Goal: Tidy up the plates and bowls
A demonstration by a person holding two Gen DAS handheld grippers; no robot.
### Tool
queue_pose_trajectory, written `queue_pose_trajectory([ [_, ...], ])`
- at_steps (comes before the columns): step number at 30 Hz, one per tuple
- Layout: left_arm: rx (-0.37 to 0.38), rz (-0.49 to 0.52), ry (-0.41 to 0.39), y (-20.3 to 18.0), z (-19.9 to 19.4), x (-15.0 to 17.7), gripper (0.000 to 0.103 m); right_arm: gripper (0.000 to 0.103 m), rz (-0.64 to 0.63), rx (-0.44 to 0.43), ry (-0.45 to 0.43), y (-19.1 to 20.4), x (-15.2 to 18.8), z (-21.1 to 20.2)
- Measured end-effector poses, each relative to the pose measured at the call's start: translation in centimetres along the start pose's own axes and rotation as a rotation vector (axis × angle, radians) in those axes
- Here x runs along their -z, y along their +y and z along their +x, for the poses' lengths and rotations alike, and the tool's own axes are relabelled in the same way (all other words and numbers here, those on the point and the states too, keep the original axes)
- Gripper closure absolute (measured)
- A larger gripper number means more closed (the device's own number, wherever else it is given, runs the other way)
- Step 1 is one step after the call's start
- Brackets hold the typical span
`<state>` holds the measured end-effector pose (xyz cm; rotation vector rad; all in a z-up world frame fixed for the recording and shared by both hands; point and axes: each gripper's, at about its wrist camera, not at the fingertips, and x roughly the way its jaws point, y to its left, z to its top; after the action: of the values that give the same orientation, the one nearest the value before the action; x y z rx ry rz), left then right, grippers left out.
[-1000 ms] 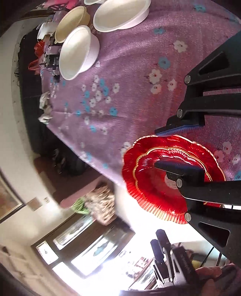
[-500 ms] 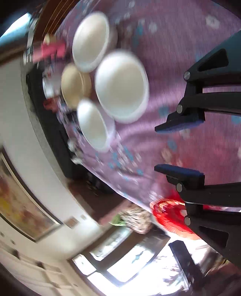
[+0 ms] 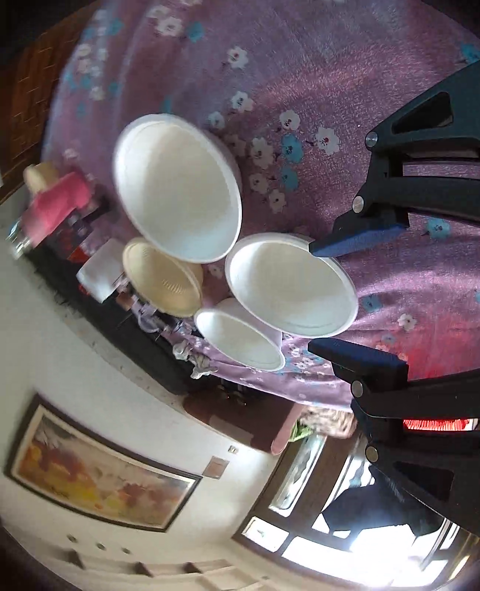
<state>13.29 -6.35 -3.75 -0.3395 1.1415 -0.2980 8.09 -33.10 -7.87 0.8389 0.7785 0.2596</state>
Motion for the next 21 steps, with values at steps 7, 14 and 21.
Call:
queue_pose_trajectory([
  [7, 0.063, -0.023, 0.051, -0.8, 1.9, -2.3, 0.022, 0.054, 0.082, 0.002, 0.034, -1.5, -1.7, 1.3],
  [14, 0.083, -0.035, 0.089, -1.0, 3.6, -3.3, 0.022, 0.054, 0.139, 0.017, 0.045, -3.5, -2.4, 2.5],
  [21, 0.155, -0.031, 0.107, -2.3, 4.5, -3.8, 0.022, 0.054, 0.152, 0.017, 0.051, -4.2, -3.0, 3.3],
])
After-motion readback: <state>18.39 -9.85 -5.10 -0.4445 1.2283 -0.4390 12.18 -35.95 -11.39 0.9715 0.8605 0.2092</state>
